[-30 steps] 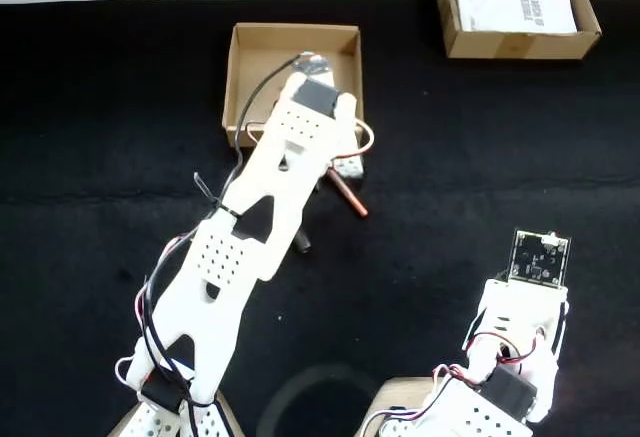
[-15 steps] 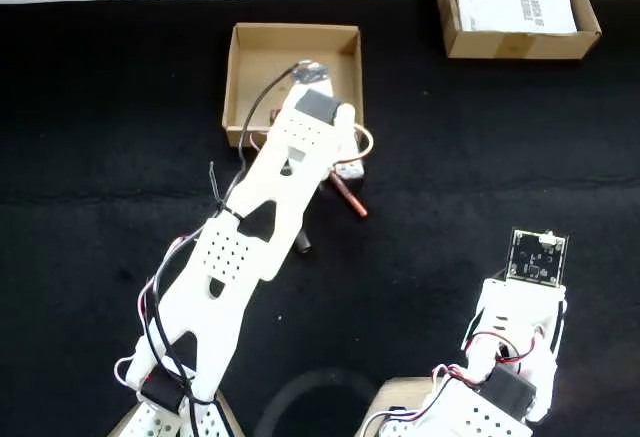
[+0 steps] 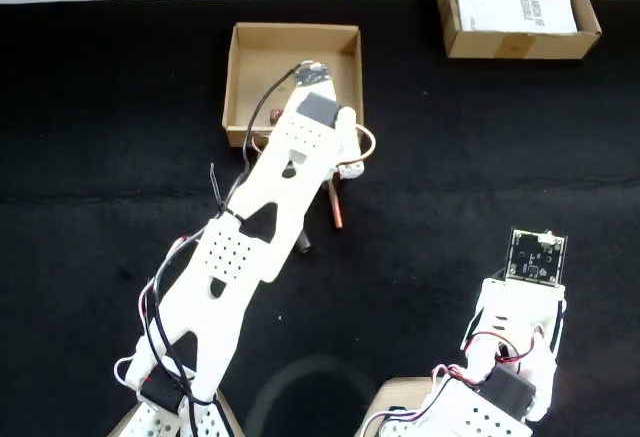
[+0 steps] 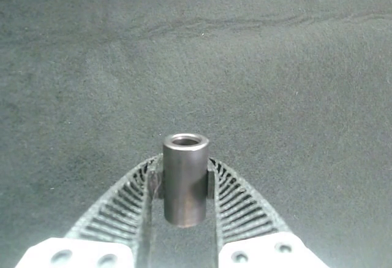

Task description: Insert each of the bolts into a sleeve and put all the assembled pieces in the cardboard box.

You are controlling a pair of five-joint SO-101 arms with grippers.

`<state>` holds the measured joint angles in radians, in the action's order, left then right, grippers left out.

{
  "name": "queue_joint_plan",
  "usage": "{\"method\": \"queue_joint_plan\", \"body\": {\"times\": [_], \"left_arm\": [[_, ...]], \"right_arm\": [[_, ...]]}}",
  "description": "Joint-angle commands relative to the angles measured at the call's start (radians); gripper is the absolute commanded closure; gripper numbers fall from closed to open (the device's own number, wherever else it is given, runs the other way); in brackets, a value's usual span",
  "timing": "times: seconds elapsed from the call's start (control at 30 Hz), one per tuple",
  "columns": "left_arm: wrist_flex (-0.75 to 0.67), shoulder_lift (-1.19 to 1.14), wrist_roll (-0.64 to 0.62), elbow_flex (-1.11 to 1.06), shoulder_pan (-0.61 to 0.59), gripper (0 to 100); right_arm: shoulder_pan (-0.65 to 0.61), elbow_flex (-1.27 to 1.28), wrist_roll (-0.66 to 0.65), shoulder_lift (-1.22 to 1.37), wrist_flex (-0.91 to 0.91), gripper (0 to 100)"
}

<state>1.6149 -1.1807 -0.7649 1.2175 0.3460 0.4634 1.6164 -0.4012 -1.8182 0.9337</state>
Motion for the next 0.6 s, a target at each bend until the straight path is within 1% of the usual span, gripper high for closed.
{"method": "queue_joint_plan", "body": {"times": [0.0, 0.1, 0.13, 0.23, 0.3, 0.43, 0.57], "left_arm": [[-0.002, 0.093, 0.006, 0.01, -0.018, 99], [-0.002, 0.179, 0.008, 0.01, -0.016, 99], [-0.002, 0.214, 0.008, 0.01, -0.015, 99], [-0.002, 0.338, 0.021, 0.01, -0.005, 99], [0.011, 0.433, 0.071, 0.01, 0.007, 99], [0.063, 0.593, 0.123, 0.008, 0.054, 99], [0.153, 0.708, 0.155, 0.002, 0.102, 99]], "right_arm": [[0.001, -0.01, 0.006, -0.01, -0.024, 99.1], [0.002, -0.022, 0.018, -0.01, -0.019, 99.1], [-0.001, -0.051, 0.057, -0.01, -0.01, 99.1], [-0.025, -0.217, 0.288, -0.01, 0.105, 99.1], [-0.094, -0.321, 0.397, -0.01, 0.173, 99.1], [-0.259, -0.424, 0.422, -0.01, 0.234, 99.1], [-0.466, -0.549, 0.423, -0.01, 0.337, 99.1]]}}
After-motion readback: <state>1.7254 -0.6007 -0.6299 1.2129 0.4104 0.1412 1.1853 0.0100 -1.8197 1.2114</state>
